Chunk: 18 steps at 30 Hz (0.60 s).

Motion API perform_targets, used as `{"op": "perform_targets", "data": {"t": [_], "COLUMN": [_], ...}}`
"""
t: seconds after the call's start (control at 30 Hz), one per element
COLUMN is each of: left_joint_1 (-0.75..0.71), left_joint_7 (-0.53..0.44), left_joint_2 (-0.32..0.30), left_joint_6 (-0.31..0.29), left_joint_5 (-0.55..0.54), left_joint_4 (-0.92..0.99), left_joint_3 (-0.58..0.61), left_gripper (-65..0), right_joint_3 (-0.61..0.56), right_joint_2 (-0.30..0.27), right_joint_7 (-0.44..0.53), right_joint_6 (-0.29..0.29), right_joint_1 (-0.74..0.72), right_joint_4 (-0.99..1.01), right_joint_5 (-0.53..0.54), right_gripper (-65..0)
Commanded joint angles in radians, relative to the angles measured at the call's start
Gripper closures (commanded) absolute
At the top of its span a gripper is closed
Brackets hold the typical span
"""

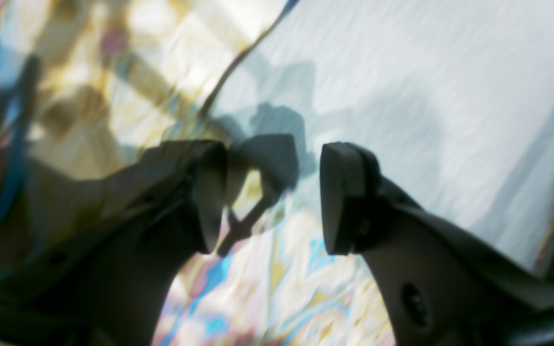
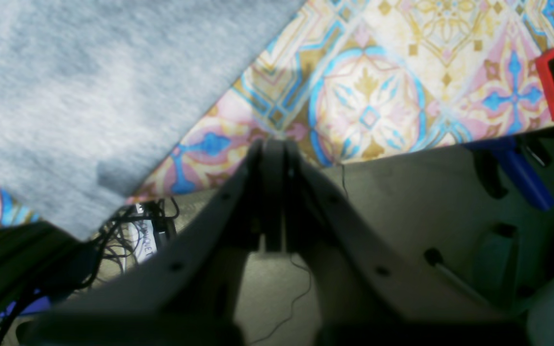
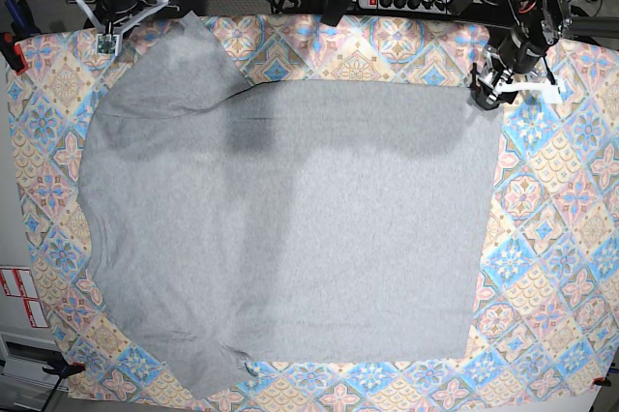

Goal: Fold the T-shirt properly
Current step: 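Lower both grippers onto the shirt's shoulder edge and pinch the fabric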

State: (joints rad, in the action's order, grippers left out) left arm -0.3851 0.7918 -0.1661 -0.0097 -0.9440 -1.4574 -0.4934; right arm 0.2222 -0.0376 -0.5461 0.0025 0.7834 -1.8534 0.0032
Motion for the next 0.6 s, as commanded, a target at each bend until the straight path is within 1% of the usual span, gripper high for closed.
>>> {"op": "perform_targets", "data": {"t": [0.0,0.07,0.13,0.23,0.37,0.4,0.5,0.57], "left_joint_1": [0.008,0.028,0.045,0.059,0.056,0.054,0.048,0.036], "left_joint_7": [0.022,0.024,0.027,0.028,0.03,0.03,0.03,0.03], "left_joint_2": [-0.002,0.0,0.007,0.029,0.033,0.033,0.033,0.033], "left_joint_6": [0.014,0.014,0.014,0.014,0.014,0.014,0.014,0.014], "left_joint_5": [0.016,0.018,0.023,0.023,0.018,0.018,0.018,0.016], "left_joint_4": [0.019,0.036,0.037,0.037,0.036,0.036,0.036,0.036], "left_joint_3": [0.009,0.011,0.012,0.012,0.014,0.014,0.014,0.014], "left_gripper": [-32.6,-32.4,-28.5,-15.0,-1.4,0.0,0.0,0.0], "right_joint_3": [0.006,0.006,0.006,0.006,0.006,0.006,0.006,0.006], "right_joint_2": [-0.006,-0.006,-0.006,-0.006,-0.006,-0.006,-0.005,-0.005], "right_joint_7": [0.017,0.017,0.017,0.017,0.017,0.017,0.011,-0.03], "right_joint_6": [-0.003,-0.003,-0.003,-0.003,-0.003,-0.003,-0.003,-0.003], "right_joint_1": [0.009,0.009,0.009,0.009,0.009,0.008,-0.012,-0.028], "right_joint_4": [-0.018,-0.018,-0.018,-0.018,-0.018,-0.018,-0.015,-0.016], "right_joint_5": [-0.002,-0.002,-0.002,-0.002,-0.001,-0.001,-0.001,-0.001], "right_gripper": [0.0,0.0,0.0,0.0,0.0,0.0,-0.2,-3.0]}}
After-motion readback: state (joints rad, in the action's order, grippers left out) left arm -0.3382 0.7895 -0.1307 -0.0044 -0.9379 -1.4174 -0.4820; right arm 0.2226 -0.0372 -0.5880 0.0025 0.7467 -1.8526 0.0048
